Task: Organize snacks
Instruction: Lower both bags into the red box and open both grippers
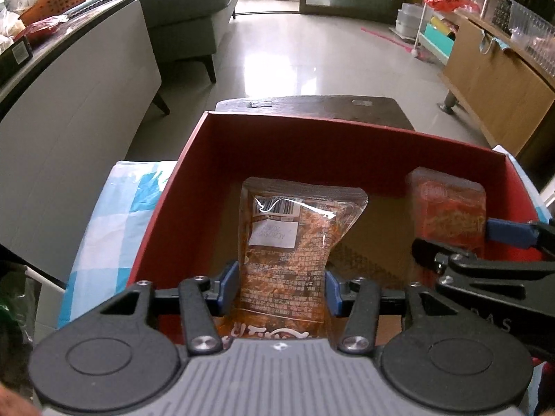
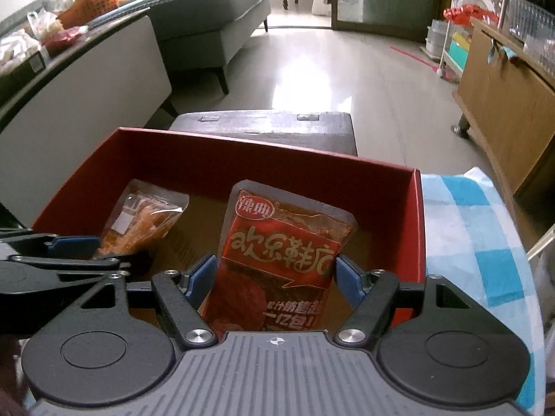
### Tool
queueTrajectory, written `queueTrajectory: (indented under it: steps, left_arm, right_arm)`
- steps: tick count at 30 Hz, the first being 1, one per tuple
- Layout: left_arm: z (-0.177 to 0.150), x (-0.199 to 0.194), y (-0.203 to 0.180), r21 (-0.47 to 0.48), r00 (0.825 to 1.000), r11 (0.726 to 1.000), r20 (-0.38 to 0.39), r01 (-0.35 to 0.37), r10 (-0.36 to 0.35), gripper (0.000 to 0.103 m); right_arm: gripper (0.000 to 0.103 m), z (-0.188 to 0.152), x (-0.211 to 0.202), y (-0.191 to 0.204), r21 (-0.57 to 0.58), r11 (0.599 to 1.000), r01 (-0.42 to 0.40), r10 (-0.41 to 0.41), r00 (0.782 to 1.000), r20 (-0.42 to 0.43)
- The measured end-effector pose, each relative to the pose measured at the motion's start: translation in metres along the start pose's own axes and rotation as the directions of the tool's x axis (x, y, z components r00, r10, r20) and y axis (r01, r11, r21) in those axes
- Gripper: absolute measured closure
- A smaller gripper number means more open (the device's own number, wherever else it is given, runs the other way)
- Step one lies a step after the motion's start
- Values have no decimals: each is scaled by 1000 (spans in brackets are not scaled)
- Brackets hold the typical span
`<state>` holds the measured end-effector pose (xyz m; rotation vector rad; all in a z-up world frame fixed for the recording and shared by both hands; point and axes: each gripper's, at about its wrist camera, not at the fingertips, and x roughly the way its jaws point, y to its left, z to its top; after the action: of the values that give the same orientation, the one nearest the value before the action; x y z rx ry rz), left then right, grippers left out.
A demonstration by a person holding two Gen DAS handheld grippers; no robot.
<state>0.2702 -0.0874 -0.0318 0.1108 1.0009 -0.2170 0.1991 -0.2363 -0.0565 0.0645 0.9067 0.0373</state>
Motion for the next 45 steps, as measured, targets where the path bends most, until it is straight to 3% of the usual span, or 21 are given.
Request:
queueTrajectory:
  steps: [12, 25, 45]
  left_arm:
    - [1, -9, 3, 6, 1000, 1000, 26, -12, 12, 45]
    - [-6, -45, 15, -29, 997, 1000, 78, 7, -5, 43]
    - [-44, -79, 37, -62, 997, 998, 75, 18, -14, 40]
  right_arm:
    - [24, 2, -5, -7, 23, 1000, -7, 8, 1000, -2]
    - [19, 3, -50, 3, 35, 999, -25, 23, 998, 65]
    - [18, -21, -81, 26, 13, 997, -71, 70, 996, 64]
